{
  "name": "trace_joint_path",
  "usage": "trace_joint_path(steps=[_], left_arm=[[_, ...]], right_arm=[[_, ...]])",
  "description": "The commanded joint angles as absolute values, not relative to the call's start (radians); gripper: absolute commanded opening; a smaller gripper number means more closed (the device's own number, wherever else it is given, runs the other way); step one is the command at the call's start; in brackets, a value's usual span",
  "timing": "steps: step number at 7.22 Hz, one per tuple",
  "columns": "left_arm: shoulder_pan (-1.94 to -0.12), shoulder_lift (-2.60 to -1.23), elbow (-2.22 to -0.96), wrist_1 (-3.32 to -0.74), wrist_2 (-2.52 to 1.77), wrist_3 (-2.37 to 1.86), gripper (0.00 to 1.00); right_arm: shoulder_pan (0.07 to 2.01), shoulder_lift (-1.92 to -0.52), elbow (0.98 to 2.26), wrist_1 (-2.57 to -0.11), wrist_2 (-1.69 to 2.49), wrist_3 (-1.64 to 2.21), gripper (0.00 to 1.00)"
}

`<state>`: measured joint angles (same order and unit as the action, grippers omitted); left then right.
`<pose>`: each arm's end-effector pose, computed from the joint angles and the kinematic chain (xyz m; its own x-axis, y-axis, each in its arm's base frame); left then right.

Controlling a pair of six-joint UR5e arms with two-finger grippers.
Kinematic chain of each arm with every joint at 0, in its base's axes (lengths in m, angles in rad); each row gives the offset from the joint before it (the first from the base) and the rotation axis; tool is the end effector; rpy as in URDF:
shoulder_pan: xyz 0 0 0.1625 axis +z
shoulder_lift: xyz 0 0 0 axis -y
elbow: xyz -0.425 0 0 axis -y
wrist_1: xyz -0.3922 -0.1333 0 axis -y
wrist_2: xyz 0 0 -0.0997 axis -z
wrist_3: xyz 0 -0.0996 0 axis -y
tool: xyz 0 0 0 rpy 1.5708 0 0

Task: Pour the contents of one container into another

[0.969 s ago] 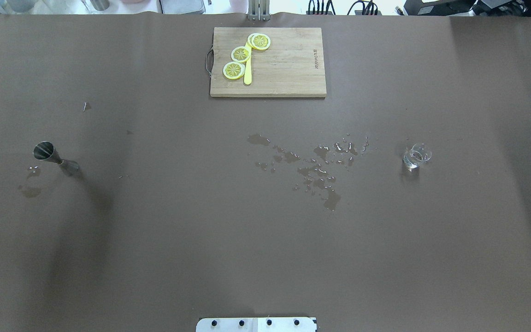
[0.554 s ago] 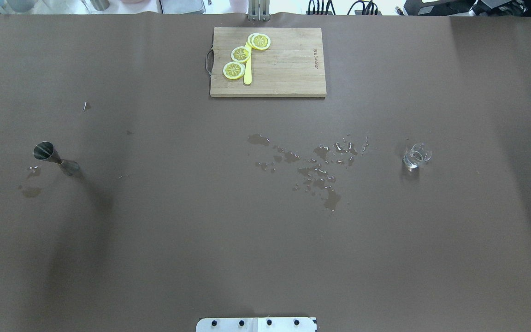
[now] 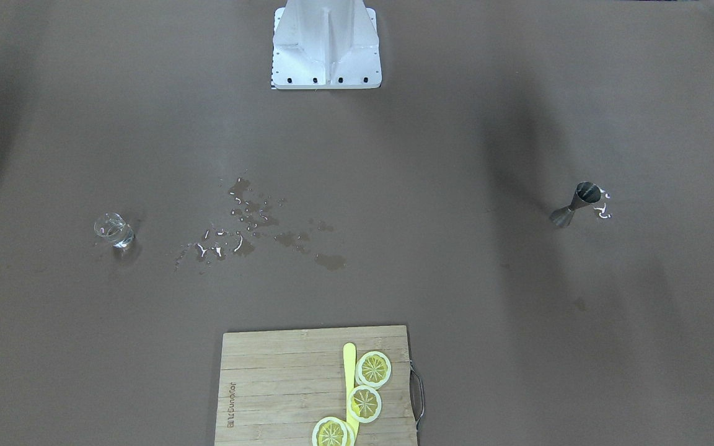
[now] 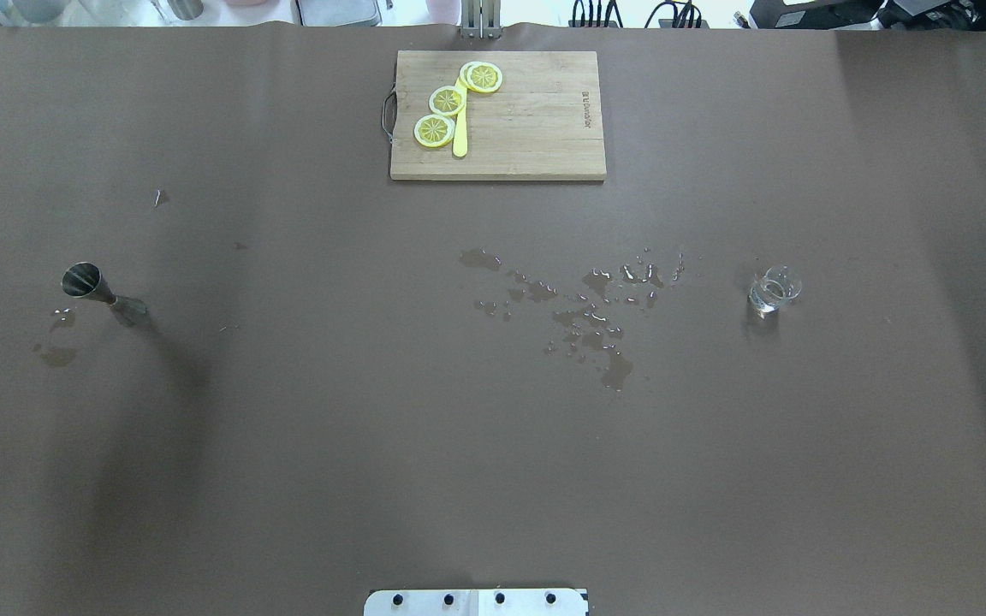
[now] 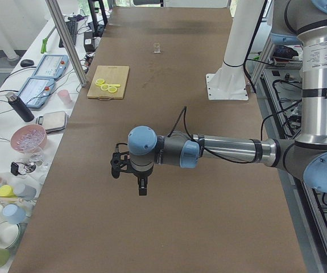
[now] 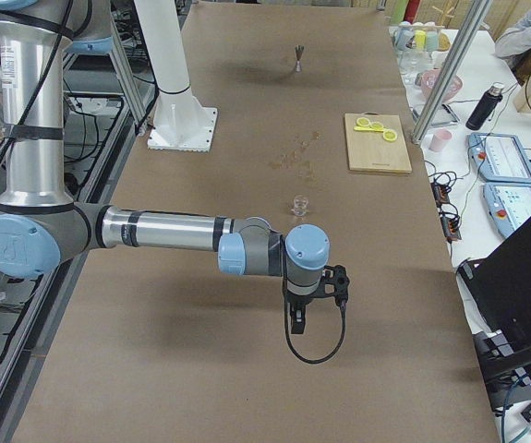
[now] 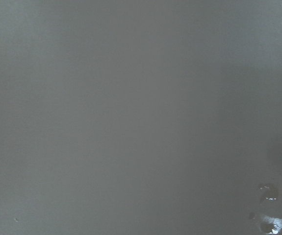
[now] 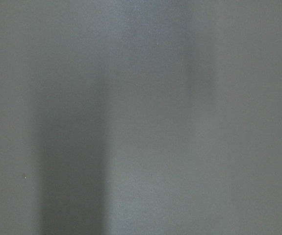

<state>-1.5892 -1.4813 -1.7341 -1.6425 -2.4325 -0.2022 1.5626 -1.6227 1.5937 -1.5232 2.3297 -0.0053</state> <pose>-0.0662 -0.4601 0.6066 0.6361 -0.1026 -0.7648 0.1490 0.9888 -0.0088 0.0609 -0.4715 0.6687 0.7254 -0.0240 0.6879 0.0120 0.9997 0.0222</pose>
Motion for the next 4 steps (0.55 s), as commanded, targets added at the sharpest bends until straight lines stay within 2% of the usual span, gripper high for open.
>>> trace_joint_path(steps=[1, 3, 4], left_arm=[[-1.576, -1.489, -1.753, -1.635, -2.473, -0.212, 0.98], [-1.530, -1.493, -1.839, -1.632, -2.473, -0.381, 0.99], [-1.505, -1.486, -1.921, -1.608, -2.470, -0.428, 0.99]], right_arm=[[1.549, -1.620, 1.592, -1.516, 2.335, -0.006, 1.00], [1.505, -1.603, 1.606, -1.514, 2.344, -0.006, 1.00], [1.496, -1.583, 1.608, -1.514, 2.345, -0.008, 1.00]])
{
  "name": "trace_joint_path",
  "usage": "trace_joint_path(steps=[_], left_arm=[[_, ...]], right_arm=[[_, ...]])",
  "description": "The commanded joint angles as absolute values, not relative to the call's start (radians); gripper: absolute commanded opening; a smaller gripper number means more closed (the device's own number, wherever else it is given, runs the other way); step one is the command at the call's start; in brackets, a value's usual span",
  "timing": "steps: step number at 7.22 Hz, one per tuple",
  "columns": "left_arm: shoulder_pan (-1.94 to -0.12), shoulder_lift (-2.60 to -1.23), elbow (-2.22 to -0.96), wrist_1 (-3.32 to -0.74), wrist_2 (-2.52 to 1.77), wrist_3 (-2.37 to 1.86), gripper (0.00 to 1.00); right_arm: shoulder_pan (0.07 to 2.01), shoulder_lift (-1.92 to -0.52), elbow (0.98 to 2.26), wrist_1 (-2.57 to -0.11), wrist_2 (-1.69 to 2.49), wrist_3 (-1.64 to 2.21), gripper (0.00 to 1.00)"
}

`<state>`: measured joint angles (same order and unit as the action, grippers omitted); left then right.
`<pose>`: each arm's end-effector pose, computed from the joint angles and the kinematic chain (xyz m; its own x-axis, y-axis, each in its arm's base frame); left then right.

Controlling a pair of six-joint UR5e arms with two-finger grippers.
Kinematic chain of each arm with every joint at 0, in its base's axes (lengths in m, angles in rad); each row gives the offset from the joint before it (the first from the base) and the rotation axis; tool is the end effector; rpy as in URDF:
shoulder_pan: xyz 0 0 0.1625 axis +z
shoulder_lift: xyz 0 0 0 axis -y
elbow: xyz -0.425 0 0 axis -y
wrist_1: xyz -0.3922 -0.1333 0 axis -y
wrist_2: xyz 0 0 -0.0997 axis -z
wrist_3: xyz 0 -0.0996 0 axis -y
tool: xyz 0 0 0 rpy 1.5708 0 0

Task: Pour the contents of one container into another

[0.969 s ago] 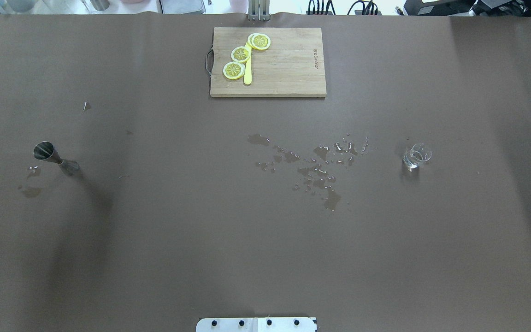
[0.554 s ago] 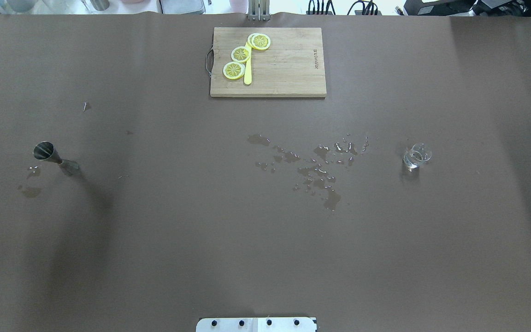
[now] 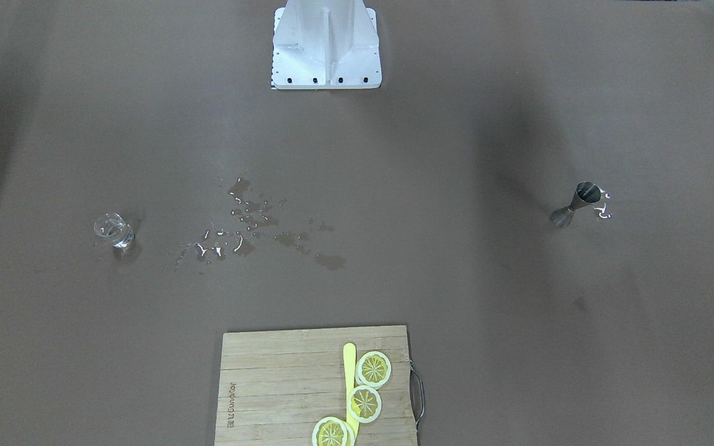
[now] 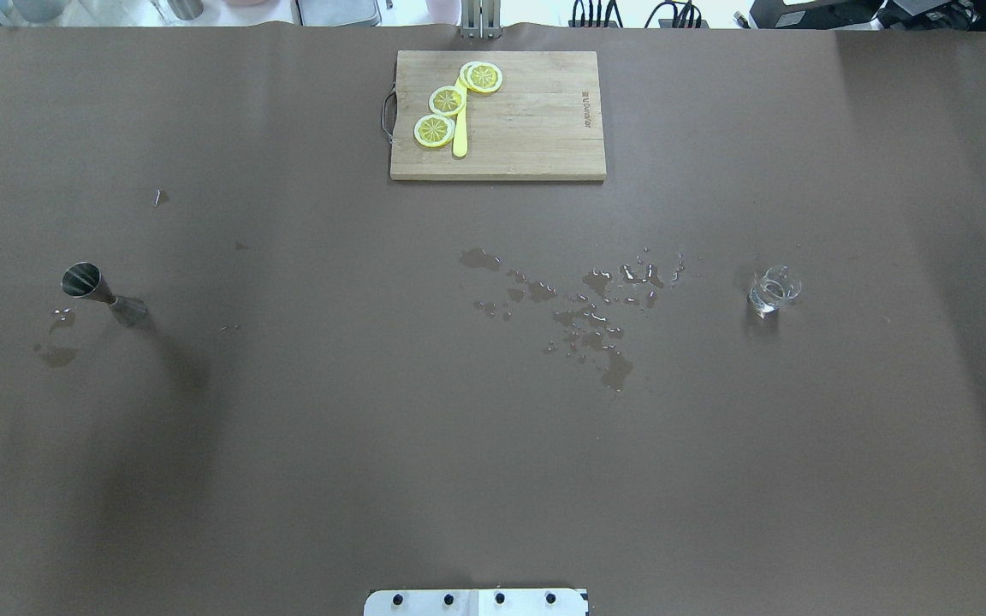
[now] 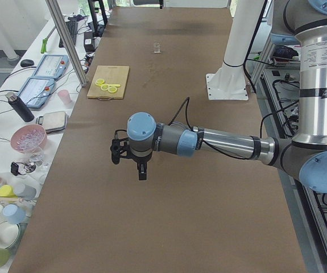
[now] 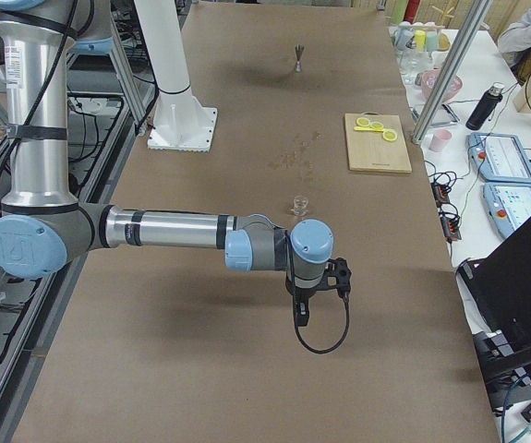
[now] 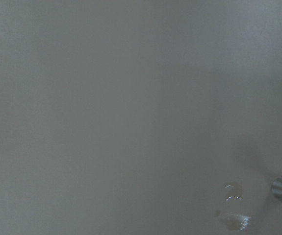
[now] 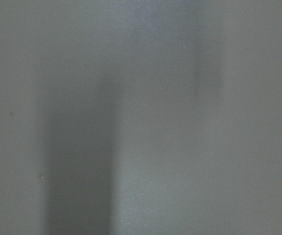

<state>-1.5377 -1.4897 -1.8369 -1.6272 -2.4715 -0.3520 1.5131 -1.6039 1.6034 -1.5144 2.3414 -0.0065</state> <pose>-0.0399 -0.4643 0.5502 0.5879 -0.1395 -0.7968 0.1817 0.9826 -0.0380 0.0360 -0.4846 0.6532 0.7137 -0.0867 0.6951 0.0622 0.9962 0.0604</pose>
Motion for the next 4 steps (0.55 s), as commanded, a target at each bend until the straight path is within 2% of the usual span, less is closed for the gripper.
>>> trace_joint_path(steps=[1, 4], left_arm=[[-1.467, -1.491, -1.984, -1.504, -2.464, -0.442, 0.99], [-1.382, -1.545, -2.057, -1.433, -2.379, -0.636, 0.98]], right_arm=[[1.476, -1.559, 1.609, -1.514, 2.345, -0.008, 1.00], [1.463, -1.522, 1.629, -1.513, 2.376, -0.023, 1.00]])
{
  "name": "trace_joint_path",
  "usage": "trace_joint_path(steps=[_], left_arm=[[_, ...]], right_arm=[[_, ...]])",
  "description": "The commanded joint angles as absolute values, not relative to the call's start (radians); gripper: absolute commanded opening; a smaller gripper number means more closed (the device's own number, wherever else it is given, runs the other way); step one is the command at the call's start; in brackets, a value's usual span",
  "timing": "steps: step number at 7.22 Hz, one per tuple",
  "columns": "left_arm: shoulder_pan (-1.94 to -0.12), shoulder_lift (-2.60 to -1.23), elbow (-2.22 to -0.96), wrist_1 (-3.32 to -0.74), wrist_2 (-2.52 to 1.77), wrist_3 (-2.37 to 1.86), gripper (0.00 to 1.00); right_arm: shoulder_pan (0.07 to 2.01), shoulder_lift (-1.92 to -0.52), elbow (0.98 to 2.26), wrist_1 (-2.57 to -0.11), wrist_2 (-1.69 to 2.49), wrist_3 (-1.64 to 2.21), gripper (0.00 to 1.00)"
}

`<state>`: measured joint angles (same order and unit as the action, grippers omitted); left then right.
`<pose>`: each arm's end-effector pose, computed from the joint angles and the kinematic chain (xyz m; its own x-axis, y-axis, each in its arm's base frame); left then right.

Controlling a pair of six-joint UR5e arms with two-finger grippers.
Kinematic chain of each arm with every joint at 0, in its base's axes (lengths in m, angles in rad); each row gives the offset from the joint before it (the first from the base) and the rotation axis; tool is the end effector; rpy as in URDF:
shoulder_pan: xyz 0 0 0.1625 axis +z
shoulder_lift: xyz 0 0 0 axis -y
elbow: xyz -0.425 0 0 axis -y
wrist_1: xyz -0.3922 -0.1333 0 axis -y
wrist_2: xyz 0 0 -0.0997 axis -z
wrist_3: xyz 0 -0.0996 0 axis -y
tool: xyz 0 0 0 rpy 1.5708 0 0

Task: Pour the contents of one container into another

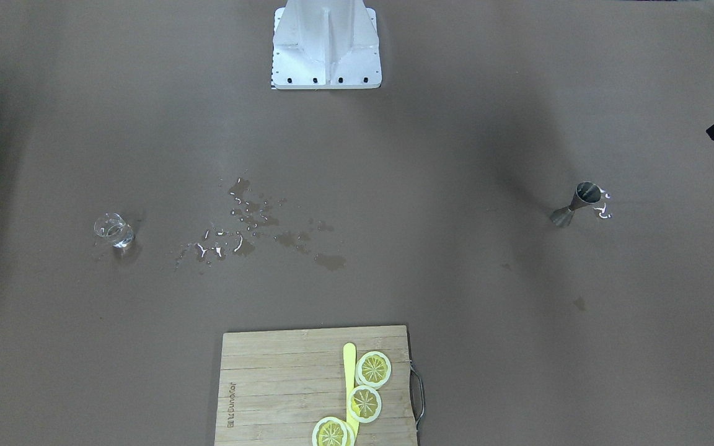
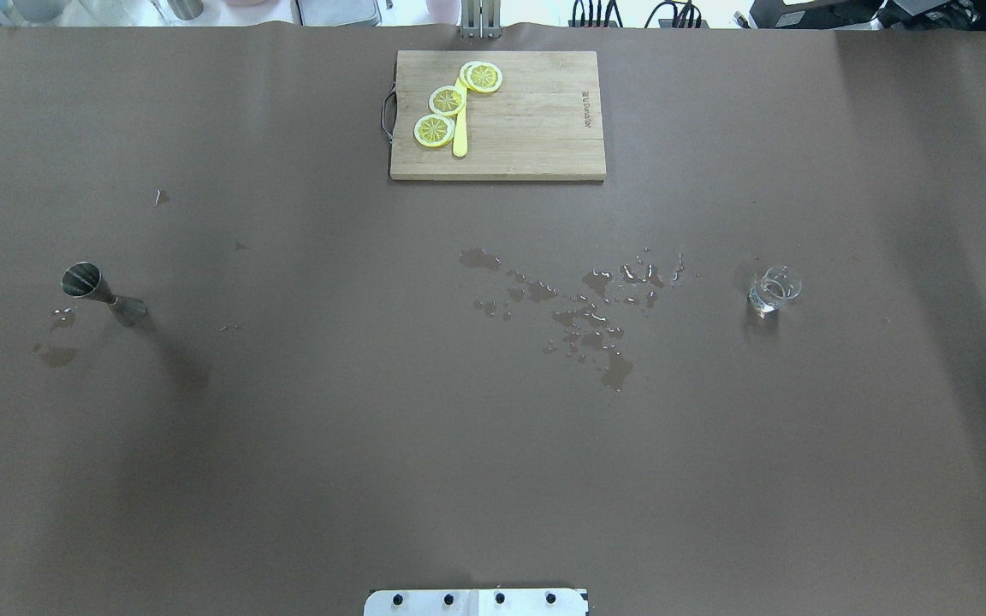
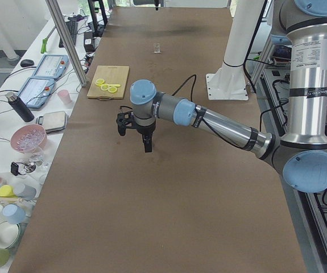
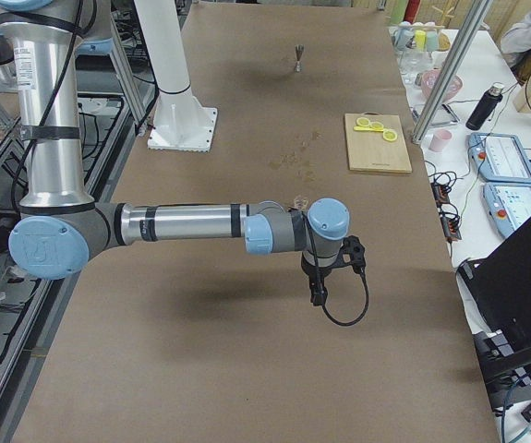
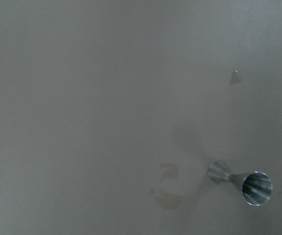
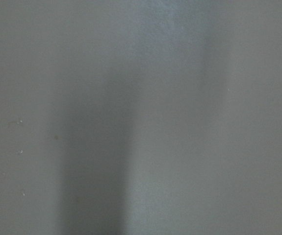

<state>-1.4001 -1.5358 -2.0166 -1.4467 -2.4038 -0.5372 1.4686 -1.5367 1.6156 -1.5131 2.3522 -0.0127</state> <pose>0.0193 -0.4627 0.4667 0.6223 -0.2084 -0.7545 0.1810 0.9761 -0.1202 0.0104 -0.5176 0.6128 0.6951 -0.1803 0.6959 0.1099 0.9833 0.1450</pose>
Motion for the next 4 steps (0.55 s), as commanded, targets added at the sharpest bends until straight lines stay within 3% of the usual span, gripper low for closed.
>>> trace_joint_path(steps=[1, 4], left_arm=[[-1.365, -1.546, -2.063, -1.445, -2.388, -0.664, 0.98], [-1.351, -1.533, -2.071, -1.482, -2.456, -0.667, 0.98]], right_arm=[[1.462, -1.522, 1.644, -1.496, 2.446, -0.025, 0.99], [1.407, -1.523, 1.637, -1.294, 2.464, -0.014, 0.99]])
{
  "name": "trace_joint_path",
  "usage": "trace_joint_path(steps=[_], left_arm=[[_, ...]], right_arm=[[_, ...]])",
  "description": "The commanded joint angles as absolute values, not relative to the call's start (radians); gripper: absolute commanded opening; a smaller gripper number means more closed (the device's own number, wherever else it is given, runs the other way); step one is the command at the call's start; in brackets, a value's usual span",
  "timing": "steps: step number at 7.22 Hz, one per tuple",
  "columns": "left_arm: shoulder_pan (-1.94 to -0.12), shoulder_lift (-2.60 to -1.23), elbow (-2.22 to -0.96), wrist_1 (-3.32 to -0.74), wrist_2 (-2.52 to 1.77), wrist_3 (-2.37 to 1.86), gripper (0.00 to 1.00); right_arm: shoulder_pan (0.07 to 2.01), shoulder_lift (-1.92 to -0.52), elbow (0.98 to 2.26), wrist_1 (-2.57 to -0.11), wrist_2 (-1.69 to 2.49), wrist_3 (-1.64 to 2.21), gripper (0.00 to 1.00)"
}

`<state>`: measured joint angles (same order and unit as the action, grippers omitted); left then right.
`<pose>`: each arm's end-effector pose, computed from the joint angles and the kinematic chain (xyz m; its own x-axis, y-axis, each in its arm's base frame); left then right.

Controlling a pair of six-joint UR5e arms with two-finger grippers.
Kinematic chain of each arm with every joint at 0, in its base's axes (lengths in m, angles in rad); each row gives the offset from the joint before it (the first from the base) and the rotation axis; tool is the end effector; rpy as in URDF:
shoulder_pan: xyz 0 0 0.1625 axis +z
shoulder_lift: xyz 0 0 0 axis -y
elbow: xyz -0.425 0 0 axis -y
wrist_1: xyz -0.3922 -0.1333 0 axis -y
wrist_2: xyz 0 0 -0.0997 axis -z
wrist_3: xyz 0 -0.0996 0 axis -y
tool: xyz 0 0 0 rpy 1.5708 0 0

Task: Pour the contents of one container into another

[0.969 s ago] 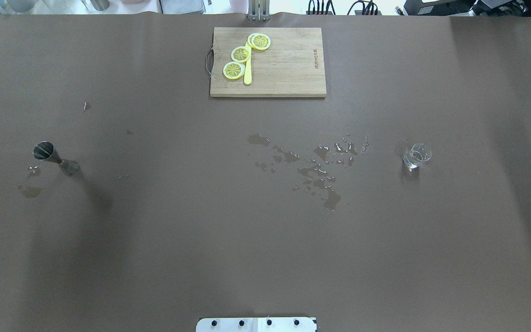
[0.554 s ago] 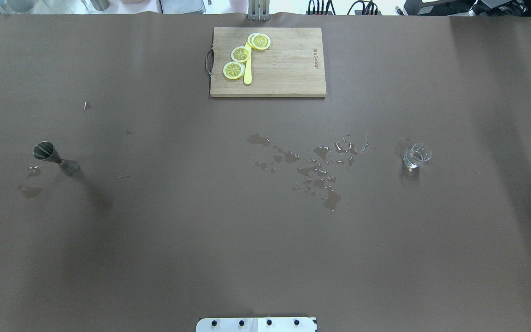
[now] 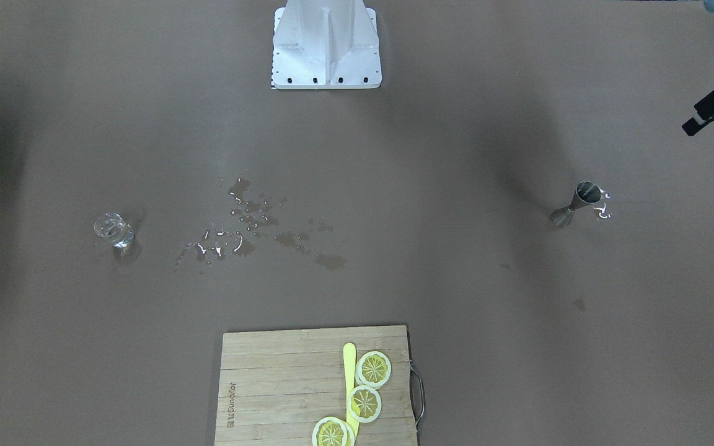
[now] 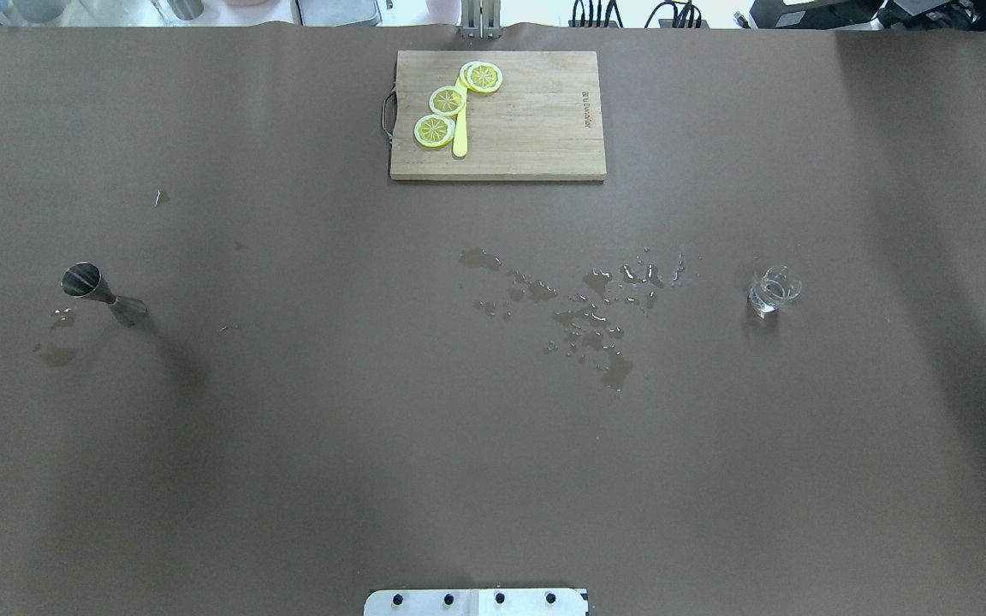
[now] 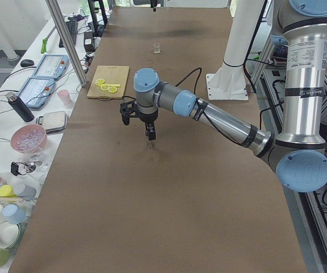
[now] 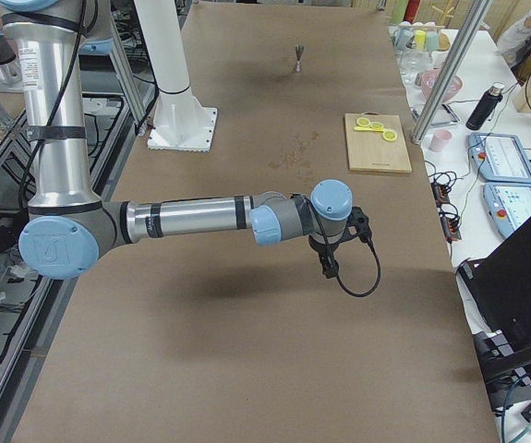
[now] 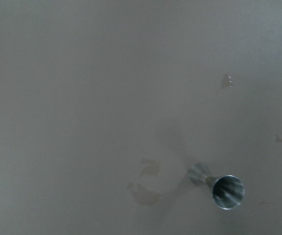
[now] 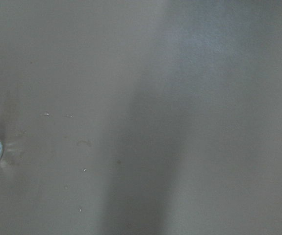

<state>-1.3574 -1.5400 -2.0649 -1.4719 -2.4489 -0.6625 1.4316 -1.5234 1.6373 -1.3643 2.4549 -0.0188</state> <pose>0.0407 -0.4553 0.4359 0.5680 -0.2437 -0.7861 0.1922 0.9680 -0.1612 -0.0170 -0.5270 0.5710 0.5915 -0.3468 0.7279 0.1428 0.9336 0.3287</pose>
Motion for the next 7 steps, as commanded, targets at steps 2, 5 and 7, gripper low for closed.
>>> trace_joint_path(steps=[2, 5, 7], left_arm=[[-1.324, -1.529, -2.100, -1.512, -2.450, -0.806, 0.98], [-1.167, -1.505, -2.251, -1.519, -2.287, -0.984, 0.98], [-1.079, -1.490, -2.304, -1.531, -2.272, -1.110, 0.98]], right_arm=[[1.379, -1.522, 1.629, -1.147, 2.464, -0.017, 0.99], [1.355, -1.523, 1.620, -1.025, 2.497, -0.023, 0.98], [1.351, -1.532, 1.623, -0.965, 2.542, -0.078, 0.98]])
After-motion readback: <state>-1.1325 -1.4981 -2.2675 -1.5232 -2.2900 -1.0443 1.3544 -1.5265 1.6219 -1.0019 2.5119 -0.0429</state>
